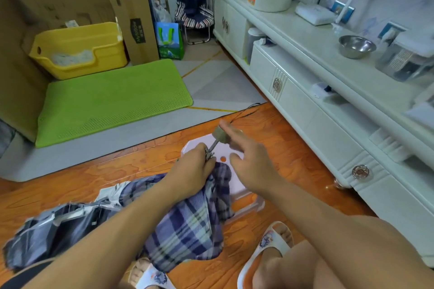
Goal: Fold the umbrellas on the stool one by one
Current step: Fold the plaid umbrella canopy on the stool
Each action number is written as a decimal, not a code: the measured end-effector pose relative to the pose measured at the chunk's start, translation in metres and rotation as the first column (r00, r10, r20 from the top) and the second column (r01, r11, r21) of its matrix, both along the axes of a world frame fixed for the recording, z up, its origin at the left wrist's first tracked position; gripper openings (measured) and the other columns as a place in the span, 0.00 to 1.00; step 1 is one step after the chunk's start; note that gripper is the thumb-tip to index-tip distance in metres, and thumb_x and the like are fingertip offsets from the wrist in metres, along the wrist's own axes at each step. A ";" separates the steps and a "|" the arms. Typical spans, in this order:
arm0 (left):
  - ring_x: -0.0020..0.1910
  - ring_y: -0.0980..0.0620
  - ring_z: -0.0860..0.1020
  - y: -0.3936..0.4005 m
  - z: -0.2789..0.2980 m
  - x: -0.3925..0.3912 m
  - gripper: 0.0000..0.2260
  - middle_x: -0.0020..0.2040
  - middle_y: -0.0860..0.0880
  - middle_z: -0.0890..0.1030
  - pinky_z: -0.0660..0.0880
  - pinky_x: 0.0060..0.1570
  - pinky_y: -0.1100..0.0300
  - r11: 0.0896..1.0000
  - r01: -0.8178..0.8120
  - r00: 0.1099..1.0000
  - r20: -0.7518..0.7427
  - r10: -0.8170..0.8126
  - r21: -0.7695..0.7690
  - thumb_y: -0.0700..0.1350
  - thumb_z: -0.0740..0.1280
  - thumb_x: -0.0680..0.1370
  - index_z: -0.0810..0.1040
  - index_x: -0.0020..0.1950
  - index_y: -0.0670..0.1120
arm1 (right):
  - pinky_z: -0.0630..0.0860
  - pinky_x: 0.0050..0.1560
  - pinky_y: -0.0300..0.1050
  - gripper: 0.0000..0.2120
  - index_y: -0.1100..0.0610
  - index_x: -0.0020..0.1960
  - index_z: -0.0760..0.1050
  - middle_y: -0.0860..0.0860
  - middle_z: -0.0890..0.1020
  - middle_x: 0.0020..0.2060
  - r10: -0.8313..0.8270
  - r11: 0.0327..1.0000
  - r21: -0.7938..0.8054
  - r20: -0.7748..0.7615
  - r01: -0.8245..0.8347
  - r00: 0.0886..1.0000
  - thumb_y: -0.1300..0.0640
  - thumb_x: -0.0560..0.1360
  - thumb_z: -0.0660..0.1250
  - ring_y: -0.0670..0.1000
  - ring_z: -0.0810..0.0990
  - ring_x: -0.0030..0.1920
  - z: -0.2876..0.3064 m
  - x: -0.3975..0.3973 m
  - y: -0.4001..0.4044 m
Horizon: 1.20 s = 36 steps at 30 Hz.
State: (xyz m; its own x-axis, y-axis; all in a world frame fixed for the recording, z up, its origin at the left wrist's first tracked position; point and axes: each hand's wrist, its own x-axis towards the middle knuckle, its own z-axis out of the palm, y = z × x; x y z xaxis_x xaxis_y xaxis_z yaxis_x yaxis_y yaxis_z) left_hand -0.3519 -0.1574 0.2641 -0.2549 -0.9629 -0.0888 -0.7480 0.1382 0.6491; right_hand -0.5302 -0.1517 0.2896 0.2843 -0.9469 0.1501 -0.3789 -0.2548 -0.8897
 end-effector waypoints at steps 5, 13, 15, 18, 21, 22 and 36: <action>0.38 0.64 0.73 -0.028 0.035 -0.037 0.10 0.39 0.54 0.74 0.64 0.38 0.58 0.973 -0.067 0.957 -0.291 -0.001 -0.221 0.47 0.63 0.84 0.66 0.45 0.54 | 0.67 0.74 0.41 0.31 0.56 0.72 0.74 0.41 0.72 0.70 -0.031 0.951 -0.301 0.132 0.070 0.991 0.75 0.73 0.58 0.38 0.69 0.73 0.049 -0.015 -0.029; 0.59 0.52 0.79 -0.065 -0.012 -0.065 0.14 0.59 0.49 0.81 0.76 0.60 0.47 0.997 -0.009 0.884 -0.467 -0.030 -0.082 0.48 0.64 0.83 0.73 0.69 0.48 | 0.74 0.59 0.31 0.11 0.52 0.58 0.84 0.43 0.82 0.60 -0.057 0.998 -0.037 0.041 0.059 0.998 0.63 0.79 0.70 0.36 0.79 0.60 0.041 -0.033 -0.058; 0.55 0.50 0.81 -0.068 -0.018 -0.068 0.11 0.54 0.48 0.82 0.76 0.57 0.43 0.998 -0.046 0.865 -0.501 0.014 -0.051 0.45 0.65 0.82 0.75 0.64 0.46 | 0.74 0.55 0.30 0.10 0.50 0.56 0.84 0.41 0.83 0.56 -0.091 0.995 -0.026 0.034 0.092 0.995 0.62 0.78 0.72 0.38 0.81 0.56 0.041 -0.036 -0.064; 0.46 0.47 0.80 -0.072 -0.019 -0.067 0.05 0.46 0.43 0.81 0.76 0.51 0.44 0.998 -0.052 0.863 -0.504 0.031 -0.027 0.42 0.67 0.81 0.76 0.56 0.44 | 0.77 0.55 0.33 0.09 0.52 0.57 0.84 0.43 0.85 0.55 -0.077 0.997 0.005 0.053 0.077 0.996 0.61 0.79 0.71 0.40 0.83 0.55 0.044 -0.040 -0.068; 0.45 0.45 0.78 -0.074 -0.024 -0.064 0.05 0.46 0.44 0.81 0.74 0.50 0.45 0.998 -0.049 0.870 -0.492 0.030 -0.027 0.43 0.68 0.80 0.76 0.54 0.45 | 0.77 0.59 0.35 0.11 0.52 0.63 0.82 0.43 0.84 0.57 -0.095 0.995 0.041 0.074 0.093 0.993 0.57 0.82 0.66 0.39 0.82 0.57 0.047 -0.037 -0.067; 0.47 0.44 0.79 -0.074 -0.025 -0.064 0.05 0.47 0.45 0.81 0.75 0.51 0.46 0.998 -0.053 0.870 -0.491 0.035 -0.022 0.44 0.68 0.80 0.76 0.55 0.45 | 0.75 0.61 0.33 0.13 0.53 0.66 0.80 0.43 0.83 0.59 -0.119 0.993 0.023 0.085 0.118 0.989 0.55 0.83 0.64 0.37 0.80 0.59 0.050 -0.036 -0.067; 0.37 0.65 0.76 -0.072 -0.018 -0.061 0.08 0.38 0.58 0.81 0.69 0.39 0.64 0.997 -0.060 0.843 -0.537 0.028 -0.042 0.46 0.69 0.81 0.77 0.43 0.56 | 0.64 0.76 0.48 0.21 0.49 0.78 0.67 0.45 0.71 0.74 -0.015 0.999 0.025 -0.238 0.022 0.971 0.48 0.87 0.51 0.44 0.66 0.75 0.032 -0.015 -0.078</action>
State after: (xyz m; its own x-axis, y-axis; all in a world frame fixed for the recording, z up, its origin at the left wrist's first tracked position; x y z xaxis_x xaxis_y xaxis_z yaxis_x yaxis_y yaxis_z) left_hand -0.4126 -0.2289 0.2456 -0.2043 -0.9735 0.1027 -0.2919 0.1607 0.9428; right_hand -0.5456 -0.2298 0.3216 0.2912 -0.9551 0.0541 -0.5847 -0.2224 -0.7802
